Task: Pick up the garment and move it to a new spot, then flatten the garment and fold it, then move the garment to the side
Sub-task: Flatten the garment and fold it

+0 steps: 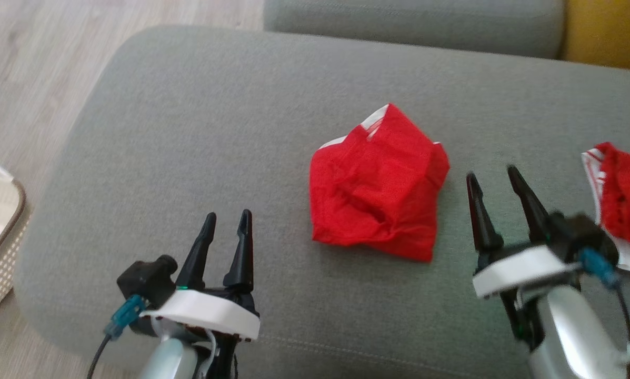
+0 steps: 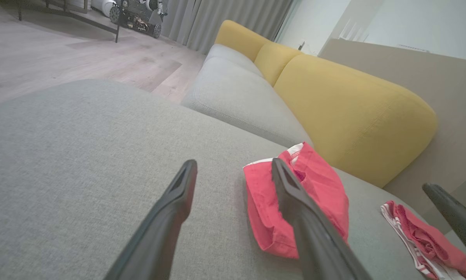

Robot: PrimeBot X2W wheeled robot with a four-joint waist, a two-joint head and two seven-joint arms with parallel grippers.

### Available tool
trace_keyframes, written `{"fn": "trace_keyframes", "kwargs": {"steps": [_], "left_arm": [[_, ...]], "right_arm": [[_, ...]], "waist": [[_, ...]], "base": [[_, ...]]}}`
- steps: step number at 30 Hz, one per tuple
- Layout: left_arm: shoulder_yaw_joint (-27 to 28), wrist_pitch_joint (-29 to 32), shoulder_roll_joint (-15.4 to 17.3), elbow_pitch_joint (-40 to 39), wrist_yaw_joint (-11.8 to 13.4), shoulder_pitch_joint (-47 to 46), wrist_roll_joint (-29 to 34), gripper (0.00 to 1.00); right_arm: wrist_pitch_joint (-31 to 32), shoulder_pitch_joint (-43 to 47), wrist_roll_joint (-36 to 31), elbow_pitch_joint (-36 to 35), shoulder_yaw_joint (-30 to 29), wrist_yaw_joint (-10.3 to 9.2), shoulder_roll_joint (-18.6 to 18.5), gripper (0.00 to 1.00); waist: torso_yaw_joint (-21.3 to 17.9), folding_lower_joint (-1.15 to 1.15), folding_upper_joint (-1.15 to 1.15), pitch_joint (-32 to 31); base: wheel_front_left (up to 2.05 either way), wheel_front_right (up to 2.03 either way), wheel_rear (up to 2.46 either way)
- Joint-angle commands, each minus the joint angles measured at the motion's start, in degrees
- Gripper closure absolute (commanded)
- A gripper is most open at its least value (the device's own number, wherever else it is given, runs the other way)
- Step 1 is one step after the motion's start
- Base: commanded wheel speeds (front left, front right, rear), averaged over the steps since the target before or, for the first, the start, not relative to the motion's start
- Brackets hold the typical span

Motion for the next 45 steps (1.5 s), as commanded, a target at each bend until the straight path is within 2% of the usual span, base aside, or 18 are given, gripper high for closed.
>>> {"fn": "trace_keyframes", "kwargs": {"steps": [1, 7, 15, 23, 24, 29, 32, 37, 45], "left_arm": [[1.35, -0.45, 0.15, -1.92, -0.22, -3.04, 0.17, 0.00], [0.60, -0.45, 0.15, -2.20, -0.01, -4.88, -0.46, 0.00], [-0.18, -0.45, 0.15, -2.48, 0.15, -6.64, -1.19, 0.00], [-0.91, -0.45, 0.15, -3.34, 0.70, -8.23, -2.09, 0.00], [-0.89, -0.45, 0.15, -3.44, 0.84, -8.37, -2.19, 0.00], [-0.59, -0.45, 0.15, -3.56, 1.08, -8.34, -2.30, 0.00], [-0.66, -0.45, 0.15, -3.61, 1.15, -8.32, -2.41, 0.00], [-0.35, -0.45, 0.15, -3.71, 1.22, -8.11, -2.47, 0.00], [-0.63, -0.45, 0.15, -4.10, 1.11, -8.40, -2.70, 0.00]], "right_arm": [[0.57, -4.14, 0.94, -0.76, 1.98, 0.39, -1.17, 1.00], [3.65, -10.99, 5.21, 7.69, 3.61, 0.39, -3.20, 1.00], [3.74, -18.49, 8.60, 17.60, 10.52, 0.39, -3.97, 1.00], [4.37, -25.02, 12.29, 26.92, 20.07, 0.39, -2.98, 1.00], [4.12, -25.99, 13.41, 28.35, 22.68, 0.39, -2.57, 1.00], [3.99, -27.14, 16.53, 30.77, 29.12, 0.39, -1.84, 1.00], [2.19, -27.97, 17.60, 31.24, 32.17, 0.39, -2.69, 1.00], [-1.34, -30.19, 19.53, 31.76, 29.75, 0.39, -4.02, 1.00], [-2.34, -31.26, 16.31, 36.93, 27.15, 0.39, -4.91, 1.00]], "waist": [[1.41, 0.00, 0.00, 1.61], [4.68, 0.00, 0.00, 5.31], [7.65, 0.00, 0.00, 8.28], [9.47, 0.00, 0.00, 10.18], [9.52, 0.00, 0.00, 10.27], [9.27, 0.00, 0.00, 10.34], [9.05, 0.00, 0.00, 10.21], [8.43, 0.00, 0.00, 9.82], [8.21, 0.00, 0.00, 11.01]], "base": [[0.00, 0.00, 0.00], [0.00, 0.00, 0.00], [0.00, 0.00, 0.00], [0.00, 0.00, 0.00], [0.00, 0.00, 0.00], [0.00, 0.00, 0.00], [0.00, 0.00, 0.00], [0.00, 0.00, 0.00], [0.00, 0.00, 0.00]]}}
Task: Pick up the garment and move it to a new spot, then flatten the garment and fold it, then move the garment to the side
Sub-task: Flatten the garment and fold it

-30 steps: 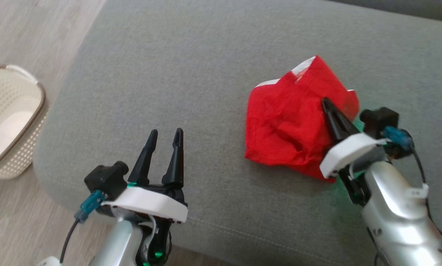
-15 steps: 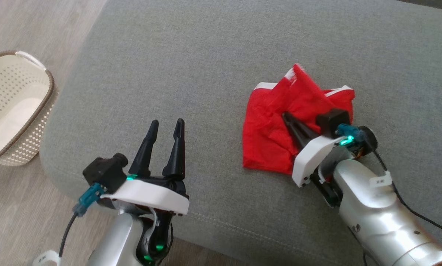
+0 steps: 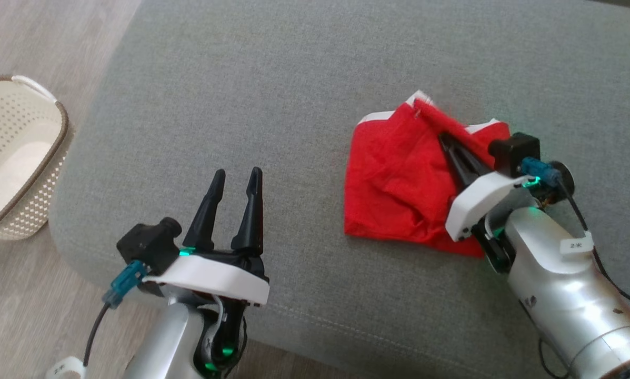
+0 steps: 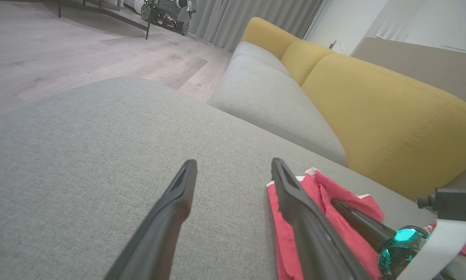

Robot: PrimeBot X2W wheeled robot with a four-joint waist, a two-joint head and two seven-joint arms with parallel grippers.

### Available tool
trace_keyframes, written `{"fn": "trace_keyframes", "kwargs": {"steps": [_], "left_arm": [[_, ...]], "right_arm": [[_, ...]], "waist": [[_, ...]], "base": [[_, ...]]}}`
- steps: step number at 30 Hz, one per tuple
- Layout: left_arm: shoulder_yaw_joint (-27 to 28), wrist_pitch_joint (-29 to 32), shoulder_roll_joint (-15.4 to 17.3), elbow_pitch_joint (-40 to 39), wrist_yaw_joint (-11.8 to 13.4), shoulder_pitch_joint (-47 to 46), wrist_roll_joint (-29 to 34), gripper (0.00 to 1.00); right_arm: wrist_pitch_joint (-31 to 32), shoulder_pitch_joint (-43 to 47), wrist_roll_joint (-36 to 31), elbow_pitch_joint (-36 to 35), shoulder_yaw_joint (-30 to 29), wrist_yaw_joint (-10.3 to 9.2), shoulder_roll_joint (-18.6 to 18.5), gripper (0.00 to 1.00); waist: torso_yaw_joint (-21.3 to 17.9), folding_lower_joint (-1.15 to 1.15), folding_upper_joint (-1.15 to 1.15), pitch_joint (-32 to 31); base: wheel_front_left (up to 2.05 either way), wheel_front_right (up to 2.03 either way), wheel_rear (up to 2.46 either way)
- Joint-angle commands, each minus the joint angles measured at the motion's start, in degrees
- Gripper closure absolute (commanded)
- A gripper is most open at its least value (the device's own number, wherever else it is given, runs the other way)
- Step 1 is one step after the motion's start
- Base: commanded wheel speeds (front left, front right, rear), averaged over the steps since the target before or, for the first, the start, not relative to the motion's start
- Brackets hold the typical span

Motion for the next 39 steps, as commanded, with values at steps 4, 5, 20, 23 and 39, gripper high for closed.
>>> {"fn": "trace_keyframes", "kwargs": {"steps": [4, 5, 20, 23, 39], "left_arm": [[1.53, -0.45, 0.19, -2.36, 0.19, -2.44, -0.67, 0.00], [1.49, -0.45, 0.19, -2.36, 0.17, -2.53, -0.68, 0.00], [3.17, -0.45, 0.19, -1.01, -0.21, -1.29, 0.86, 0.00], [3.76, -0.45, 0.19, -0.91, -0.21, -0.69, 1.30, 0.00], [5.50, -0.45, 0.19, -0.20, -0.92, 2.67, 3.59, 0.00]], "right_arm": [[-0.66, -1.72, -1.41, 3.35, 0.13, 0.39, 0.64, 1.00], [-0.69, -2.01, -1.49, 4.07, 0.12, 0.39, 0.66, 1.00], [-1.31, 1.17, 1.81, -6.24, -0.69, 0.39, 0.29, 1.00], [-1.32, 3.80, 1.27, -12.22, -2.90, 0.39, -1.64, 1.00], [-1.33, 23.69, -12.61, -32.84, -22.72, 0.39, -1.76, 1.00]], "waist": [[0.43, 0.00, 0.00, 1.38], [0.53, 0.00, 0.00, 1.53], [-3.60, 0.00, 0.00, -5.52], [-5.33, 0.00, 0.00, -7.69], [-10.22, 0.00, 0.00, -14.50]], "base": [[0.00, 0.00, 0.00], [0.00, 0.00, 0.00], [0.00, 0.00, 0.00], [0.00, 0.00, 0.00], [0.00, 0.00, 0.00]]}}
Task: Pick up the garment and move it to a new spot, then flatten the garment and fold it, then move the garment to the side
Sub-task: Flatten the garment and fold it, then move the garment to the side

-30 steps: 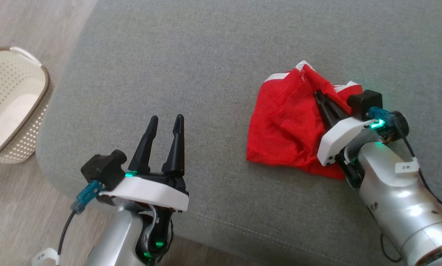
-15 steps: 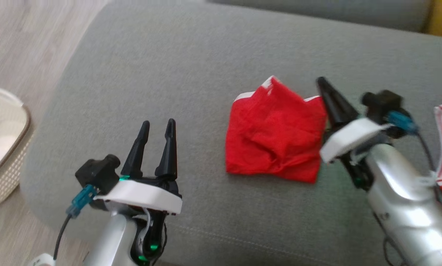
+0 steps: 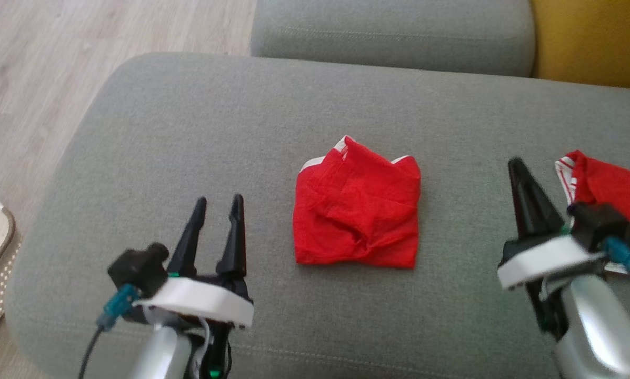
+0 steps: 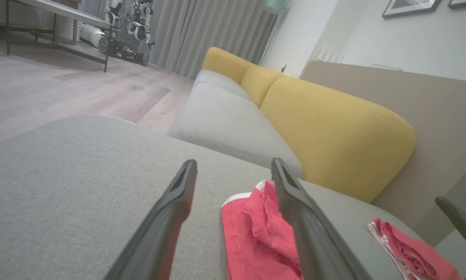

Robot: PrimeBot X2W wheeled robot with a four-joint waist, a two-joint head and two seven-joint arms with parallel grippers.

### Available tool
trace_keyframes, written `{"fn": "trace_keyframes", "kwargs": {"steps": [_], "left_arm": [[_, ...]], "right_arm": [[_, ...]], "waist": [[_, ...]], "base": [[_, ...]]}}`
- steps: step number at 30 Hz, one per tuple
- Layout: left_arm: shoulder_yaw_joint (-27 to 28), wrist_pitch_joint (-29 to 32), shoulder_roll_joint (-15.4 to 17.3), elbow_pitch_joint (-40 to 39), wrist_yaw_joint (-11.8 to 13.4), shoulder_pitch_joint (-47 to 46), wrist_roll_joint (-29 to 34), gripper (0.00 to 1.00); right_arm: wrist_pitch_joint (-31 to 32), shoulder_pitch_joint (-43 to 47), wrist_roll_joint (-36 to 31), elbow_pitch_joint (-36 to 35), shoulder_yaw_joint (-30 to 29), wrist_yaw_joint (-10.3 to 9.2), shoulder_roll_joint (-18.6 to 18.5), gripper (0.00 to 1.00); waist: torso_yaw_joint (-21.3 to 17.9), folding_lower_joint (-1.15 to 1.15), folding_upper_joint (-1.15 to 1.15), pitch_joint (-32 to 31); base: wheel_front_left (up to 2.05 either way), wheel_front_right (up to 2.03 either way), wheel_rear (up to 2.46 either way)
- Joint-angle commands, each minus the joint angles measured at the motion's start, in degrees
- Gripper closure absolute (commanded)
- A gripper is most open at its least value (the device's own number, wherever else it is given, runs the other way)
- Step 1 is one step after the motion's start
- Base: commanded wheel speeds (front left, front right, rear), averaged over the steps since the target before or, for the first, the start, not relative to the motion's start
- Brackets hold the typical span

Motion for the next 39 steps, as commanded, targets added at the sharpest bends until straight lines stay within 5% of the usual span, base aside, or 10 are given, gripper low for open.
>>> {"fn": "trace_keyframes", "kwargs": {"steps": [1, 5, 6, 7, 29, 39], "left_arm": [[1.62, -0.45, 0.18, -1.53, -0.52, -1.29, 1.16, 0.00], [1.43, -0.45, 0.18, -1.16, -0.70, -0.05, 2.22, 0.00], [1.37, -0.45, 0.18, -1.08, -0.71, 0.33, 2.32, 0.00], [1.27, -0.45, 0.18, -0.93, -0.76, 0.72, 2.54, 0.00], [2.01, -0.45, 0.18, -3.80, -1.09, 1.97, 7.67, 0.00], [1.10, -0.45, 0.18, -4.66, -1.07, -0.35, 6.97, 0.00]], "right_arm": [[-0.68, -0.13, -1.08, -2.61, 0.32, 0.37, 0.34, 1.00], [-0.68, 4.05, -3.15, -5.37, -2.53, 0.37, 2.75, 1.00], [-0.68, 4.97, -4.05, -6.11, -2.90, 0.37, 3.11, 0.63], [-0.68, 5.89, -4.79, -6.65, -3.33, 0.37, 3.60, 0.00], [-0.50, 9.44, -7.78, -8.22, -6.55, 0.37, 7.39, 0.00], [3.06, 5.23, -5.14, -5.78, -3.01, 0.37, 7.66, 0.00]], "waist": [[-0.41, 0.00, 0.00, -0.42], [-0.62, 0.00, 0.00, -0.66], [-0.64, 0.00, 0.00, -0.66], [-0.66, 0.00, 0.00, -0.69], [-0.70, 0.00, 0.00, 0.01], [0.90, 0.00, 0.00, 4.06]], "base": [[0.00, 0.00, 0.00], [0.00, 0.00, 0.00], [0.00, 0.00, 0.00], [0.00, 0.00, 0.00], [0.00, 0.00, 0.00], [0.00, 0.00, 0.00]]}}
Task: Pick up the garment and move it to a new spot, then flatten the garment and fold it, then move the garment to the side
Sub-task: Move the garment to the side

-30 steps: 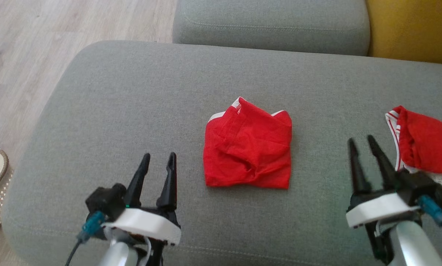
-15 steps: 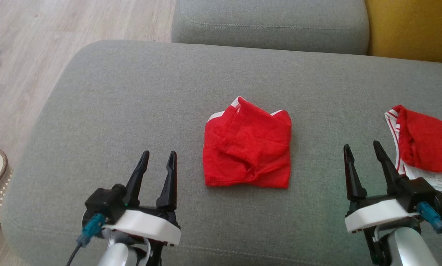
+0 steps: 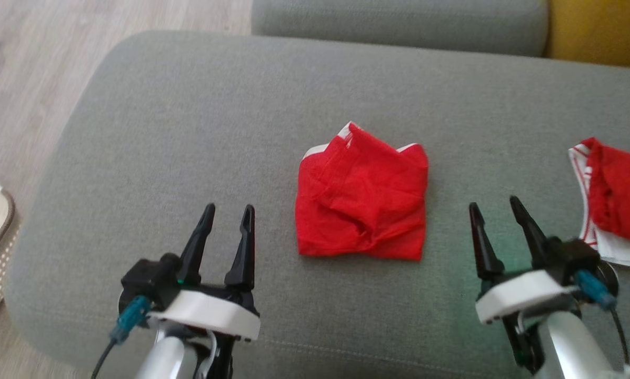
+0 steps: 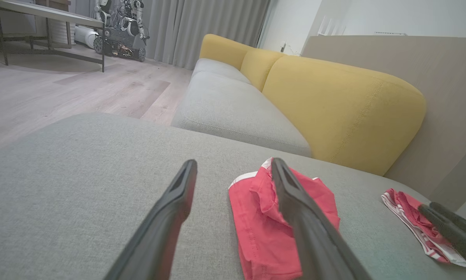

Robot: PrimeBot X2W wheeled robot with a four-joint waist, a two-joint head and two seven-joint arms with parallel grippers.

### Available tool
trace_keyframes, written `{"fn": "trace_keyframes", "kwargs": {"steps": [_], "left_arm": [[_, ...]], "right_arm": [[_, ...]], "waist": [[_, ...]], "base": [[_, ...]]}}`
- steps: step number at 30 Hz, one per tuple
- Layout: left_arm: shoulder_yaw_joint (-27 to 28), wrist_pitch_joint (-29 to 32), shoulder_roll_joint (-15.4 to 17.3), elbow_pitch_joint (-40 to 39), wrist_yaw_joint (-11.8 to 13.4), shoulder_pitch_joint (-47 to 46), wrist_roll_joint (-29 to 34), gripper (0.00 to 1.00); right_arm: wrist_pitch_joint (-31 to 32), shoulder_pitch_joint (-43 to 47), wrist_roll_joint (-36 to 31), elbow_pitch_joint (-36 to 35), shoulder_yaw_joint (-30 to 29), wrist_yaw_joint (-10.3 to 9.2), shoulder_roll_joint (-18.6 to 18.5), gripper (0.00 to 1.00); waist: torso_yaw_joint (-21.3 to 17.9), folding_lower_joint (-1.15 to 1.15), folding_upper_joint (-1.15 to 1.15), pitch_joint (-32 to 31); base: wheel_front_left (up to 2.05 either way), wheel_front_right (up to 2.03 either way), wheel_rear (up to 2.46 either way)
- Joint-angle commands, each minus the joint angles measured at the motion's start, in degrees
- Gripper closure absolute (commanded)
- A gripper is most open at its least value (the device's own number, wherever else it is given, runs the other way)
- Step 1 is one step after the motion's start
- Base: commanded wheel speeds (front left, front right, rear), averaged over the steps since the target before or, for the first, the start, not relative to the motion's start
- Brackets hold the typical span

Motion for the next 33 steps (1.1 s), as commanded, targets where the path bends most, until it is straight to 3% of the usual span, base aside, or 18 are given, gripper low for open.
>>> {"fn": "trace_keyframes", "kwargs": {"steps": [1, 14, 22, 23, 24, 25, 33], "left_arm": [[1.44, -0.45, 0.14, -2.32, -0.01, -3.26, -0.54, 0.00], [-0.75, -0.45, 0.14, -2.31, -0.05, -6.76, -1.15, 0.00], [-1.41, -0.45, 0.14, -2.58, 0.44, -7.86, -2.05, 0.00], [-1.45, -0.45, 0.14, -2.56, 0.58, -7.87, -2.31, 0.00], [-1.45, -0.45, 0.14, -2.56, 0.58, -7.87, -2.31, 0.00], [-1.43, -0.45, 0.14, -2.54, 0.63, -7.85, -2.39, 0.00], [-0.61, -0.45, 0.14, -2.35, 0.85, -7.38, -2.41, 0.00]], "right_arm": [[0.19, -3.65, 0.73, -1.08, 1.76, 0.37, 0.17, 0.00], [4.03, -14.54, 10.32, 13.61, 5.88, 0.37, 0.87, 0.00], [5.75, -19.84, 12.61, 22.29, 8.25, 0.37, 0.75, 0.00], [6.37, -20.62, 12.87, 24.51, 9.24, 0.37, 0.57, 0.53], [6.37, -20.62, 12.87, 24.51, 9.24, 0.37, 0.57, 0.53], [6.07, -21.04, 12.77, 25.24, 9.73, 0.37, 0.34, 1.00], [-0.32, -23.79, 6.73, 28.71, 13.86, 0.37, -3.38, 1.00]], "waist": [[0.63, 0.00, 0.00, 1.05], [4.27, 0.00, 0.00, 6.90], [6.93, 0.00, 0.00, 8.68], [7.49, 0.00, 0.00, 8.72], [7.49, 0.00, 0.00, 8.72], [7.68, 0.00, 0.00, 8.73], [6.38, 0.00, 0.00, 7.32]], "base": [[0.00, 0.00, 0.00], [0.00, 0.00, 0.00], [0.00, 0.00, 0.00], [0.00, 0.00, 0.00], [0.00, 0.00, 0.00], [0.00, 0.00, 0.00], [0.00, 0.00, 0.00]]}}
